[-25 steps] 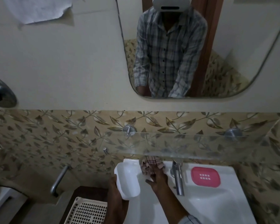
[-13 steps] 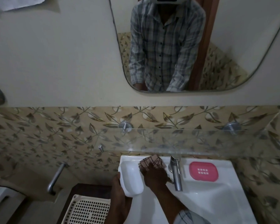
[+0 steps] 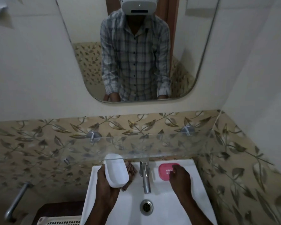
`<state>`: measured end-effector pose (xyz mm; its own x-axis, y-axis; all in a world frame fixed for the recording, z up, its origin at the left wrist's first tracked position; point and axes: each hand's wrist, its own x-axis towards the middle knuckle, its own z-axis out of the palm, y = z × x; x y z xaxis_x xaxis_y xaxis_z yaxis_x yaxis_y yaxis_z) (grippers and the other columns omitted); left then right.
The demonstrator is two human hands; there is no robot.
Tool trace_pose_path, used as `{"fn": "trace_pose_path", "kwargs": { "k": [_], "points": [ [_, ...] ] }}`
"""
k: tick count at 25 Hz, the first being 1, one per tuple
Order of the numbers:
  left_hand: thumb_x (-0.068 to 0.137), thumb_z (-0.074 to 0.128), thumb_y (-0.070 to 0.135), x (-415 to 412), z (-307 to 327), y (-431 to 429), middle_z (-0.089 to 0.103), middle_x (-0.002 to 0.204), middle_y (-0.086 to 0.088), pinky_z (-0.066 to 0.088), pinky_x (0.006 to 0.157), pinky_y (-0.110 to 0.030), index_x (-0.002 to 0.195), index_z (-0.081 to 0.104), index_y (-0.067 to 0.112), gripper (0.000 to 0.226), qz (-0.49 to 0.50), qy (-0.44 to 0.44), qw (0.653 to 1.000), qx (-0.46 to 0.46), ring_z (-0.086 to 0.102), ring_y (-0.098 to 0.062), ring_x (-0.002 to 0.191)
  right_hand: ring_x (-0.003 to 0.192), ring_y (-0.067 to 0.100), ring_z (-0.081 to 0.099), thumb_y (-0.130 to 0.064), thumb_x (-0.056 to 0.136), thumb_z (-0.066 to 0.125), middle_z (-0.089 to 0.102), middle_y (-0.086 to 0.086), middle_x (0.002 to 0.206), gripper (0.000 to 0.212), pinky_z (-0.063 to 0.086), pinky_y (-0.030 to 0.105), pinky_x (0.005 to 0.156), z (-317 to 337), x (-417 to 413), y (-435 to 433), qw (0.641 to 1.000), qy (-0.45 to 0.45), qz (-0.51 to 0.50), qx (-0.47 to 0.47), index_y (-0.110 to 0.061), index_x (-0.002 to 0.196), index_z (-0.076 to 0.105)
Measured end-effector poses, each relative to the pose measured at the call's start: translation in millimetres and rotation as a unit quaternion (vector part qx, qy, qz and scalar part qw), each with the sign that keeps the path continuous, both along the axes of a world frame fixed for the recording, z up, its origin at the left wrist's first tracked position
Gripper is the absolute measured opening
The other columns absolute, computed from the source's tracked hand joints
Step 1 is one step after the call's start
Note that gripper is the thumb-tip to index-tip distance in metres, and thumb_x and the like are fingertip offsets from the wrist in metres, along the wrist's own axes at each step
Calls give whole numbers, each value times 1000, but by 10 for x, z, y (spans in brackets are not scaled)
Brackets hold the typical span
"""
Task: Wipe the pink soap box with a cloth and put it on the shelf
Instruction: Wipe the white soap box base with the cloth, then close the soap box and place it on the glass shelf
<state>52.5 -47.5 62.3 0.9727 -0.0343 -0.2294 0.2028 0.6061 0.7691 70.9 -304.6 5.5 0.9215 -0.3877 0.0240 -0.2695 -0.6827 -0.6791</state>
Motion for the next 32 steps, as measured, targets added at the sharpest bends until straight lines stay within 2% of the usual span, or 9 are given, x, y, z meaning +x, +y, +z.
{"fn": "trace_pose_path", "kwargs": {
  "k": [3, 6, 12, 18, 20, 23, 26, 29, 32],
  "points": [
    [86, 47, 52, 38, -27, -84, 66, 65, -1, 48, 49, -29, 71, 75, 19, 46, -11, -12, 1000, -3, 63, -16, 57, 138, 33, 37, -30, 94, 63, 39, 18, 152, 67, 38, 40, 110, -321, 184, -465, 979, 163, 82, -94, -5, 149, 33],
    [96, 36, 46, 58, -115, -108, 70, 71, -2, 47, 54, -29, 76, 77, 19, 53, -6, 15, 1000, -16, 65, -17, 62, 148, 28, 18, -38, 86, 71, 5, 9, 165, 101, 39, 40, 111, -560, 314, -625, 941, 203, 211, -168, -16, 157, 2],
    [93, 41, 51, 38, -62, -115, 72, 78, -4, 47, 57, -30, 84, 78, 18, 50, -10, 14, 1000, 15, 67, -18, 67, 139, 29, 28, -37, 84, 72, 17, 7, 161, 97, 45, 39, 103, -670, 485, -685, 906, 189, 263, -272, -23, 157, 8],
    [99, 36, 51, -64, -77, -123, 70, 89, -14, 41, 57, -35, 107, 71, 9, 55, -14, 47, 999, 13, 70, -26, 74, 131, 28, 36, -38, 58, 94, 35, 13, 140, 111, 36, 28, 108, -189, 271, -738, 950, 169, 256, -64, -12, 150, 37],
    [101, 36, 49, -107, -9, -141, 66, 89, -18, 49, 55, -36, 112, 62, 1, 56, -28, 45, 999, -9, 67, -28, 73, 123, 24, 47, -49, 48, 95, 47, 9, 135, 126, 44, 30, 98, 156, 90, -662, 953, 150, 263, 17, -20, 153, 30],
    [102, 37, 46, -292, 74, -143, 67, 101, -22, 56, 73, -41, 120, 61, -4, 58, -18, 54, 998, 34, 66, -31, 88, 109, 13, 58, -59, 42, 91, 58, -1, 126, 139, 46, 15, 78, 651, -211, -407, 942, 117, 296, 103, -33, 154, 14],
    [101, 42, 46, -464, 50, -238, 70, 113, -16, 55, 86, -45, 131, 57, 6, 52, -7, 99, 991, 86, 67, -29, 98, 103, 12, 62, -52, 47, 87, 61, -1, 123, 136, 52, 20, 79, 941, -315, -83, 932, 129, 308, 143, -34, 155, 6],
    [85, 66, 47, -563, 134, -329, 78, 94, -10, 53, 91, -56, 113, 63, 17, 41, -1, 125, 986, 108, 70, -36, 92, 98, 20, 66, -39, 49, 87, 64, 11, 116, 134, 59, 32, 83, 1092, -367, 196, 921, 142, 279, 231, -29, 156, 7],
    [86, 63, 53, -572, 240, -363, 79, 90, -11, 54, 86, -65, 103, 68, 25, 33, 8, 150, 985, 84, 74, -34, 88, 92, 21, 72, -31, 48, 94, 71, 15, 107, 130, 61, 35, 80, 1075, -412, 373, 901, 114, 205, 364, -27, 154, 19]
  ]
}}
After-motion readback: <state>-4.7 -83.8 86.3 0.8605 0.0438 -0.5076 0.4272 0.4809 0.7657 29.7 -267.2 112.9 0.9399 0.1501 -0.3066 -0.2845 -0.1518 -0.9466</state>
